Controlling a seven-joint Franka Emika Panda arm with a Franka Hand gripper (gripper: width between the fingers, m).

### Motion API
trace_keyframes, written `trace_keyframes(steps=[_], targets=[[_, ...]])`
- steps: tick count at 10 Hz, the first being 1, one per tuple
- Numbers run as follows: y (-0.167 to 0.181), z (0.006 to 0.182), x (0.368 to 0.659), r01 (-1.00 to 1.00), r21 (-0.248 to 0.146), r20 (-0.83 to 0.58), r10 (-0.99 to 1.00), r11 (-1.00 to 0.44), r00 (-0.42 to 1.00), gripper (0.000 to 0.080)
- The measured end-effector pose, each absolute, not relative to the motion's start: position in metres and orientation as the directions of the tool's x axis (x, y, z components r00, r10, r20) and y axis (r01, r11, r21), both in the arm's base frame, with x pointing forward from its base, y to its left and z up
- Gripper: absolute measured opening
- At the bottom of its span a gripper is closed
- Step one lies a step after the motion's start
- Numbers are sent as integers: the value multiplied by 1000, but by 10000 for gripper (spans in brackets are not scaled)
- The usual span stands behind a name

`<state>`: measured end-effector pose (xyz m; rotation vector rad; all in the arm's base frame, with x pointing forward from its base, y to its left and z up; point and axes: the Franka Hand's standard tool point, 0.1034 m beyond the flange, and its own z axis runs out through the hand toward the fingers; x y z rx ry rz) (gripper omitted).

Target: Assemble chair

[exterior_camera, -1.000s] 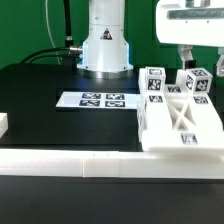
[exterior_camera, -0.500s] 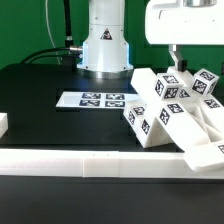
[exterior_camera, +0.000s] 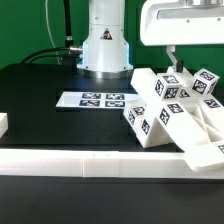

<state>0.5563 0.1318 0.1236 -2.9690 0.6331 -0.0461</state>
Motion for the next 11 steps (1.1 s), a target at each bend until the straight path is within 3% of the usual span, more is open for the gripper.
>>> trace_keyframes(steps=[5,11], targets=[[139,127,536,-431,-122,10,-436,-894,900,648],[111,109,534,-405,-118,51,-413,-907,909,648]])
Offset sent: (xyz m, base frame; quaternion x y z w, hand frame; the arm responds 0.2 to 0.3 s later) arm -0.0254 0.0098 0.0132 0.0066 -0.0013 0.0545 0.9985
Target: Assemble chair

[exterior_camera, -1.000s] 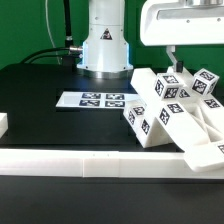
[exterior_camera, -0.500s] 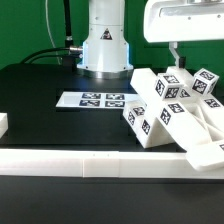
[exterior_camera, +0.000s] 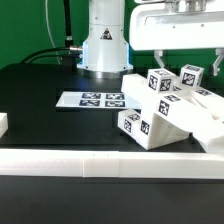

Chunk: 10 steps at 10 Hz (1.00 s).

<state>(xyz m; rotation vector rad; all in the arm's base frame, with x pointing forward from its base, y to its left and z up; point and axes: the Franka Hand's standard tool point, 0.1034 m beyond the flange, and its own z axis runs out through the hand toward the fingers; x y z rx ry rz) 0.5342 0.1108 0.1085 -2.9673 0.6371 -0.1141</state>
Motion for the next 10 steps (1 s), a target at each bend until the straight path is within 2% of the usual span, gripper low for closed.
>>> trace_keyframes(steps=[3,8,10], targets=[[102,104,534,-407,-115,47,-414,-906,909,648],[114,127,536,-384,-134,39,-392,-914,919,648],[113,124,535,-372,-131,40,-380,-919,924,648]])
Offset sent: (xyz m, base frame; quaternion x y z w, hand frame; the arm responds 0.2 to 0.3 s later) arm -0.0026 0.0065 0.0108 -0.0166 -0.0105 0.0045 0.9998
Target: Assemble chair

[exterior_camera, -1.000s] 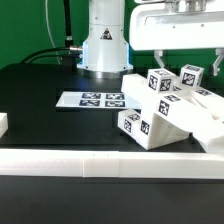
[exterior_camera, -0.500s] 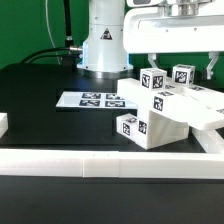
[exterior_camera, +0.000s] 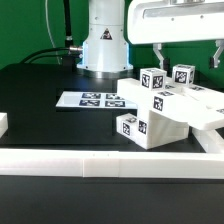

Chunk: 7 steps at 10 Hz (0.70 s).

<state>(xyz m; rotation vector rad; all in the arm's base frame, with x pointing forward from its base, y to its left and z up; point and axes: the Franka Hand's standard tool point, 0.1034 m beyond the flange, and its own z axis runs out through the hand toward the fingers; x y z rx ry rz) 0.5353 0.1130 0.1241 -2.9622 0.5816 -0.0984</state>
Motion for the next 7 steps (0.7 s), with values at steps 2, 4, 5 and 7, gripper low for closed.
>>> trace_keyframes(steps=[2,4,5,7], targets=[[113,123,535,-311,-126,48,-319,-942,946,648],[117,115,536,-9,-67,74,-14,-998,997,648],[116,115,536,54,-56,78,50,-997,996,648],[113,115,536,204,-42,86,200,-978,976,648]])
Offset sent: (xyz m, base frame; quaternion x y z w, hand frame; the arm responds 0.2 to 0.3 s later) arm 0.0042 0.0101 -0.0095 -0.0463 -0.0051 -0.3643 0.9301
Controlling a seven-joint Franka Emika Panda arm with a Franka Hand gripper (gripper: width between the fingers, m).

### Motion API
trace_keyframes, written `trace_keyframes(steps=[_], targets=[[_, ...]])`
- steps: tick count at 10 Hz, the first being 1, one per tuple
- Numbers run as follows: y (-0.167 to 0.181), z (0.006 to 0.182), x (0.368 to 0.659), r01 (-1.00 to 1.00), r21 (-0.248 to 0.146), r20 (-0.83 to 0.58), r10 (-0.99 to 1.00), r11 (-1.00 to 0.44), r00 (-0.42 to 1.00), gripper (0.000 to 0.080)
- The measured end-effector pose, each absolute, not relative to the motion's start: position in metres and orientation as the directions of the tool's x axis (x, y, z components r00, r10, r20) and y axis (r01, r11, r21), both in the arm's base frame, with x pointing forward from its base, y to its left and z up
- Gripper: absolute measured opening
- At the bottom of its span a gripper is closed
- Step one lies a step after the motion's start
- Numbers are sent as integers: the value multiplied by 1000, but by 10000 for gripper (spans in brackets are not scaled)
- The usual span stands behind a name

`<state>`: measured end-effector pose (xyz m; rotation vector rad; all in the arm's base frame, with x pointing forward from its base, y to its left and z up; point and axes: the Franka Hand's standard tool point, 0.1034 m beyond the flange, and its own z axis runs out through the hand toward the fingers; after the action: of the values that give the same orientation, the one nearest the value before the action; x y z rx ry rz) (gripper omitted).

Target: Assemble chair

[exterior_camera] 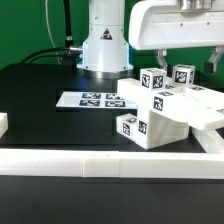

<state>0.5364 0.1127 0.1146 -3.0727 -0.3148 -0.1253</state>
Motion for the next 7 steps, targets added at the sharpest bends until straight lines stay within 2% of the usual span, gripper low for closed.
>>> trace_keyframes(steps=[4,6,7], targets=[[102,118,540,440,-25,80,437,-898,896,648],[100,122,542,533,-31,64,531,-845,845,648],[101,123,544,597,-19,66,595,-802,801,648]])
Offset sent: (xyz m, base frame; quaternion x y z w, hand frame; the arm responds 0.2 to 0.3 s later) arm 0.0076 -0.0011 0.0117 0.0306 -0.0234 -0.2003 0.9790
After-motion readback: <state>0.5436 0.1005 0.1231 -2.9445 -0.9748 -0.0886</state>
